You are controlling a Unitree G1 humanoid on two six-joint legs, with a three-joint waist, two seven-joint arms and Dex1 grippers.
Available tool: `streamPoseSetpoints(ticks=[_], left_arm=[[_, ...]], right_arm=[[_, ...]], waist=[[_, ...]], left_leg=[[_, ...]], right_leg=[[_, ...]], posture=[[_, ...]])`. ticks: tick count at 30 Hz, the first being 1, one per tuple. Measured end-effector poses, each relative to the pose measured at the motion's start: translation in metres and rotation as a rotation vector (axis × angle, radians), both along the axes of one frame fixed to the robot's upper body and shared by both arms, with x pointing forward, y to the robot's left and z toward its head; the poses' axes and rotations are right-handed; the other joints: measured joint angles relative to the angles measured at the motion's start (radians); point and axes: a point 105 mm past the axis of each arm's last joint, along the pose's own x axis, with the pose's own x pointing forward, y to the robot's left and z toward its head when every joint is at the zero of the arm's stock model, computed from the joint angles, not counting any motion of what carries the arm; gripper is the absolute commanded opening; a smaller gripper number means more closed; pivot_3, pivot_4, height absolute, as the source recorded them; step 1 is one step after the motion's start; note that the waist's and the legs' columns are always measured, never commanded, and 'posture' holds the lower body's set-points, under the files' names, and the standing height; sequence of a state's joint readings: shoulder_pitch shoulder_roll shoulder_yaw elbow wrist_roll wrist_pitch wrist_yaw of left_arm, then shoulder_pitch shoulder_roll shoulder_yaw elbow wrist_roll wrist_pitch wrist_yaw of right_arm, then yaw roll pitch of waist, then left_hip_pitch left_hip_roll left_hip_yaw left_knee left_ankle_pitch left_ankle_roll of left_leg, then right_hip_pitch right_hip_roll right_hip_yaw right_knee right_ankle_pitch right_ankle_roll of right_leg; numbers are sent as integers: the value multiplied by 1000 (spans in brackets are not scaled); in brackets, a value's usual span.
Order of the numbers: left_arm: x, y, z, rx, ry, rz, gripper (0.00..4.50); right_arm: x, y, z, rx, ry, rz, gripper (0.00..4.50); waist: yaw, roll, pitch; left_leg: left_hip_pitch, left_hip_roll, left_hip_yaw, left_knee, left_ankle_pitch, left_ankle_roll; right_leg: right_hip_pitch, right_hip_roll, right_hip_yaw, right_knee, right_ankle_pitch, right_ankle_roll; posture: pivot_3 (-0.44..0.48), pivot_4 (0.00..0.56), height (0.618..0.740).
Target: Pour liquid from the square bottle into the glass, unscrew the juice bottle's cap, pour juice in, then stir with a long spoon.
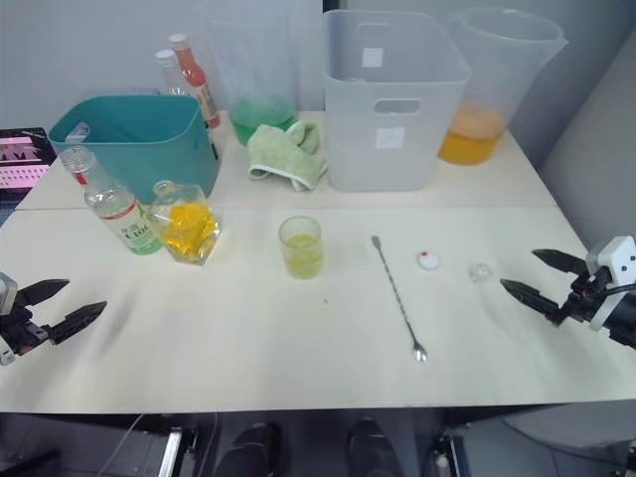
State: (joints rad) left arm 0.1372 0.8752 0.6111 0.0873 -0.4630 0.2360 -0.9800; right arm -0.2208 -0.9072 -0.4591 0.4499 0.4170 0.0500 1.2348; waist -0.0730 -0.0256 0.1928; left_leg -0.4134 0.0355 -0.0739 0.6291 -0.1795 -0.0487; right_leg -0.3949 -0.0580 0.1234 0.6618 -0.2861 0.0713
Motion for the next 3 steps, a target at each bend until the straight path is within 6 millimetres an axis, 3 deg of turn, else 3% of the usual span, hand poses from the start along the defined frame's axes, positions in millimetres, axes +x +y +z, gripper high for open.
streamPoseSetpoints(ticks=[3], left_arm=[[0,1,-1,10,-3,5,4500]], right_arm=[[-1,3,-5,12,7,7,4481]], waist=[[1,0,0]], left_leg=[[5,0,0,-1,0,0]], right_leg=[[5,0,0,-1,-2,2]], posture=[[0,150,740]])
